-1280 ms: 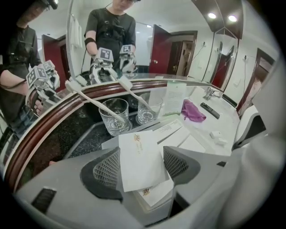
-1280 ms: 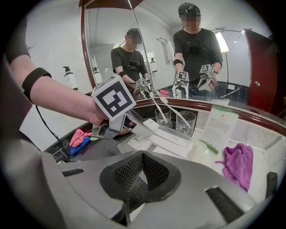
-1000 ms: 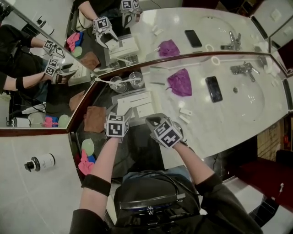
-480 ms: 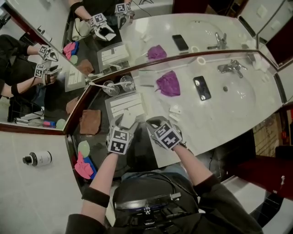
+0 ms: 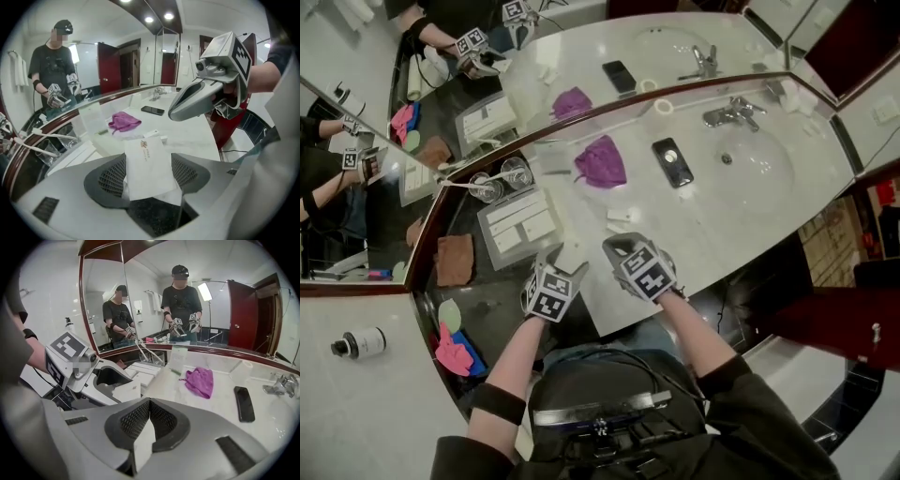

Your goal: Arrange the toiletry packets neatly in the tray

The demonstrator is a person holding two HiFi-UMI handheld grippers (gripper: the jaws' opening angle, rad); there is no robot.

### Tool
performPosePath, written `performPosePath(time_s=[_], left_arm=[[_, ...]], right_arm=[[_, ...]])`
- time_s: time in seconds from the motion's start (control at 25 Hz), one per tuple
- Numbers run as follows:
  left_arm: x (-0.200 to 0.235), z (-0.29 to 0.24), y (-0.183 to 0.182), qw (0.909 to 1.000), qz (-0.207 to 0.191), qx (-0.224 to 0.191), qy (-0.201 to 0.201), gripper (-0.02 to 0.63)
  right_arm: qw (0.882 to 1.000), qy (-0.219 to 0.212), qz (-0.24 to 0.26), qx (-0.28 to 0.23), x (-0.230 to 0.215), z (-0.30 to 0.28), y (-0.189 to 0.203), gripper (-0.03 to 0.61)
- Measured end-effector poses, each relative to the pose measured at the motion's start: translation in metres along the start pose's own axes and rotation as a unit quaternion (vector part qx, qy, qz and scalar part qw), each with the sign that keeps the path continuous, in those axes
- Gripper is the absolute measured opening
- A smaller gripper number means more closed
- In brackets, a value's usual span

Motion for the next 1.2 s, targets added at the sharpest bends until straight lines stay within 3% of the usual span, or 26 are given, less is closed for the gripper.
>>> performPosePath(time_s=[0.24,0.48,1.0,1.12,1.2], left_arm=[[-0.026,-0.046,0.001,0.9989,-0.006,0.031,0.035,0.301],[-0.041,-0.084,0.003,0.9962,0.019,0.064,0.056,0.301],[-0.043,-0.127,0.012,0.9919,0.039,0.107,0.057,0.307],[-0.043,-0.129,0.012,0.9925,0.038,0.103,0.053,0.324],[-0.044,-0.130,0.012,0.9929,0.035,0.101,0.052,0.381]], right_arm=[[0.999,0.024,-0.028,0.006,-0.030,0.027,0.031,0.017],[0.998,0.033,-0.051,0.015,-0.055,0.043,0.059,0.017],[0.996,0.043,-0.079,0.016,-0.093,0.057,0.086,0.017],[0.996,0.043,-0.082,0.018,-0.095,0.058,0.090,0.017],[0.995,0.042,-0.083,0.019,-0.094,0.057,0.092,0.017]])
Point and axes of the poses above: the fingertips, and each gripper's own axes: z backward along the fingers, x to its left, y out of its underside, the point moved 3 cm from there along z, backward along the fingers
